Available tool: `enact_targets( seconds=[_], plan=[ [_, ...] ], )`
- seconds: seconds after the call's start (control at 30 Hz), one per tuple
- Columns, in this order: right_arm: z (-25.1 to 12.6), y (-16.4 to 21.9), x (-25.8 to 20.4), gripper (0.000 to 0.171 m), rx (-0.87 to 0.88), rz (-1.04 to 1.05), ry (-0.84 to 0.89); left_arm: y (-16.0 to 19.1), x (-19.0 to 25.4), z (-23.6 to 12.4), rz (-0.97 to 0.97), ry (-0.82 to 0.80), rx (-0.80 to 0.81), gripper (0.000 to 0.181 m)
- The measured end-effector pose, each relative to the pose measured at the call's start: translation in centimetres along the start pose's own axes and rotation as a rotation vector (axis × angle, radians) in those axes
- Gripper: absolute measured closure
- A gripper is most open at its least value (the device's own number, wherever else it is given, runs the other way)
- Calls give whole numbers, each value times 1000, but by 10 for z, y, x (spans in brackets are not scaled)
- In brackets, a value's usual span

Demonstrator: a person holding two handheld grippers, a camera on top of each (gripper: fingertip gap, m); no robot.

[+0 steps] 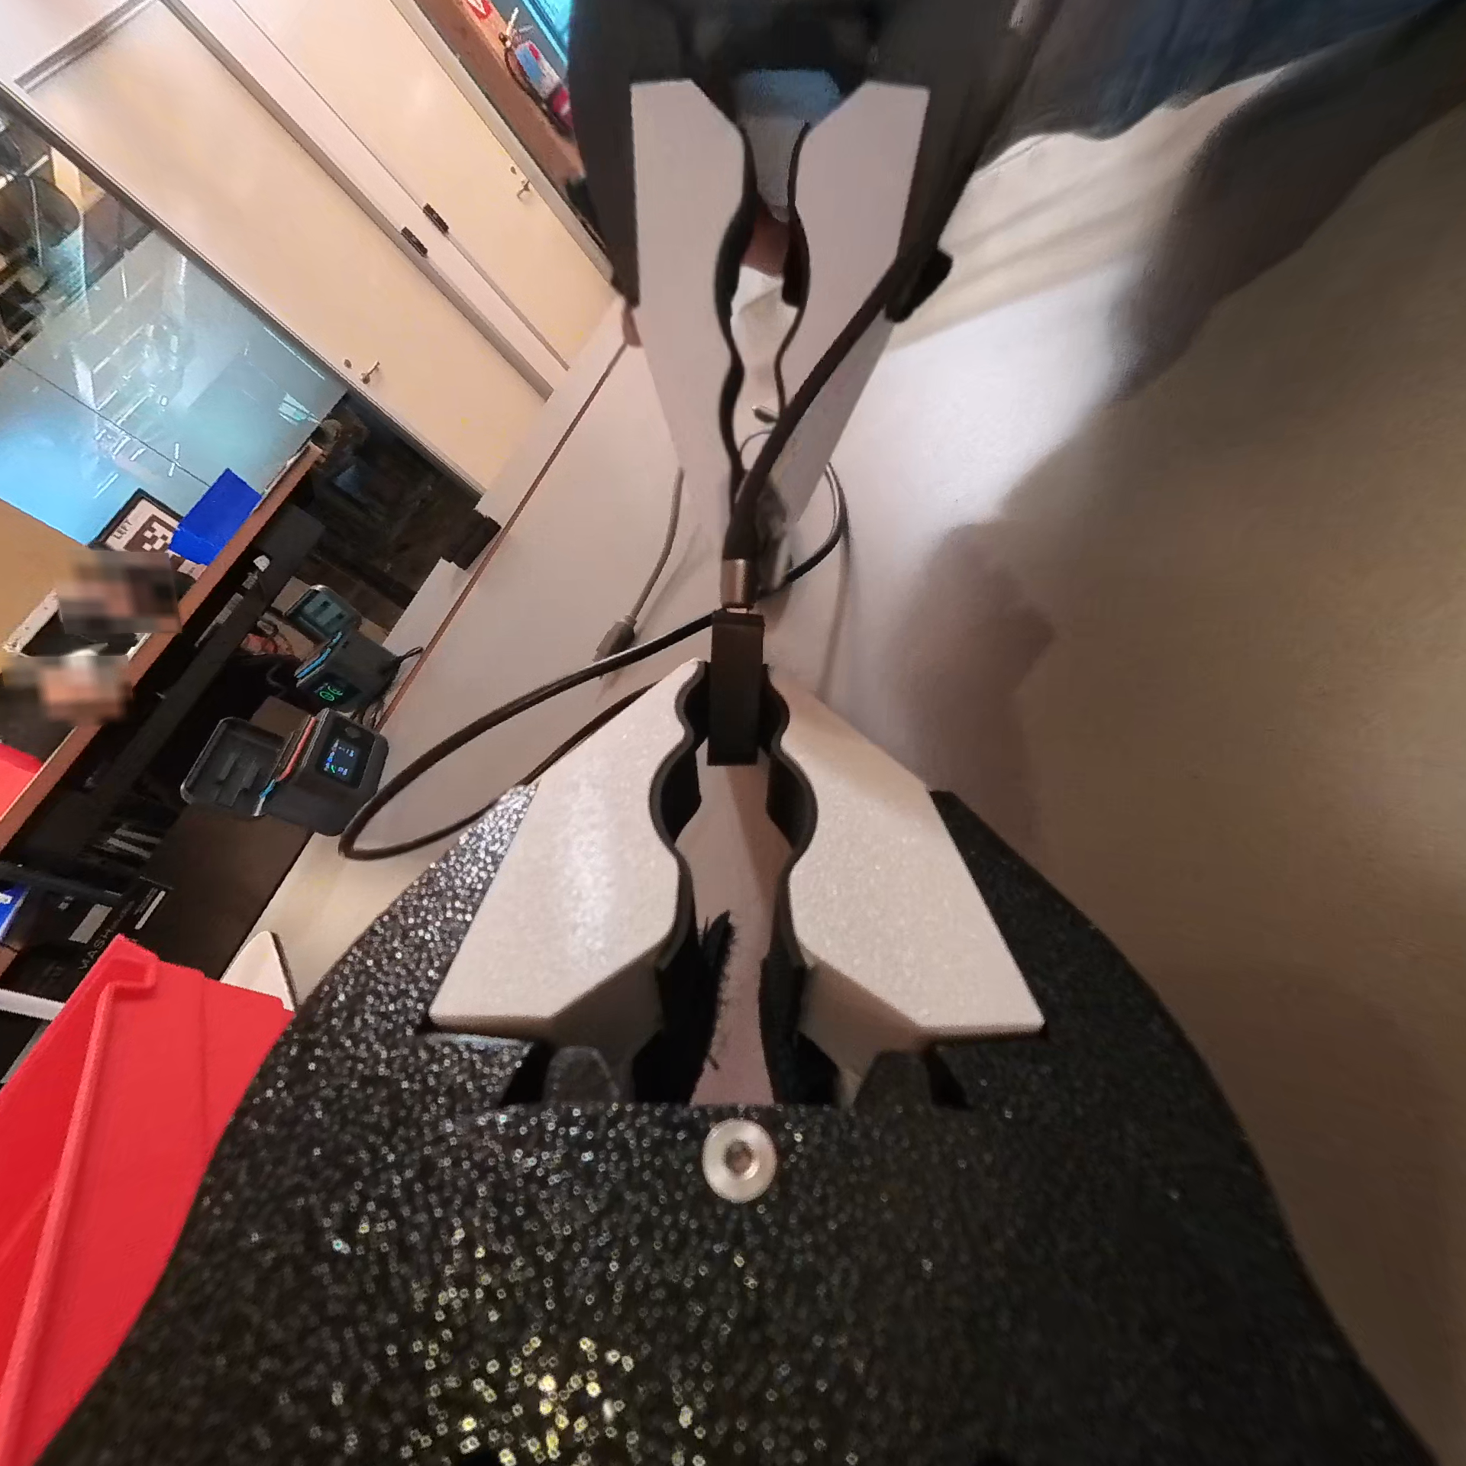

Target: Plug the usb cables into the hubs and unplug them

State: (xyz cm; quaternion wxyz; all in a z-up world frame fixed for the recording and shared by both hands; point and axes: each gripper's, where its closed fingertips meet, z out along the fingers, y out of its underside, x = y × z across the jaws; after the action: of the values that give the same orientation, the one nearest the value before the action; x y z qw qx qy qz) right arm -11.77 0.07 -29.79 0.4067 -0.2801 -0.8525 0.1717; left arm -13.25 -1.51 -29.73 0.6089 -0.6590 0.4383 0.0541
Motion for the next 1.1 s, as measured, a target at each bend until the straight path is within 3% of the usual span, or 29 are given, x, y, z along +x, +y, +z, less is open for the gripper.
enact_targets(
  seconds=[0.03, 0.27, 0.47, 0.63, 0.8, 0.93, 1.03, 1.1],
  plan=[
    [2, 0, 0, 170, -6, -18, 5, 0, 0, 0, -3, 0, 0, 173],
    [2, 5, 4, 170, -9, 2, 45, 0, -1, 0, -4, -4, -2, 172],
    [-27, 12, 26, 171, 151, 294, 110, -1, 1, 0, 27, -11, -8, 172],
    [-35, 17, 29, 171, 175, 348, 134, -1, 4, 3, 82, -27, -28, 172],
    [-34, 19, 26, 171, 149, 350, 143, 14, 22, 7, -28, 90, -133, 141],
    [-36, 20, 24, 171, 105, 327, 171, 1, 24, -4, -179, 140, -70, 116],
    [-34, 19, 17, 171, 47, 252, 175, -24, 3, -13, -253, 80, 26, 119],
    [-31, 16, 10, 171, 21, 203, 155, -40, -2, -9, -184, 60, 33, 122]
  ],
)
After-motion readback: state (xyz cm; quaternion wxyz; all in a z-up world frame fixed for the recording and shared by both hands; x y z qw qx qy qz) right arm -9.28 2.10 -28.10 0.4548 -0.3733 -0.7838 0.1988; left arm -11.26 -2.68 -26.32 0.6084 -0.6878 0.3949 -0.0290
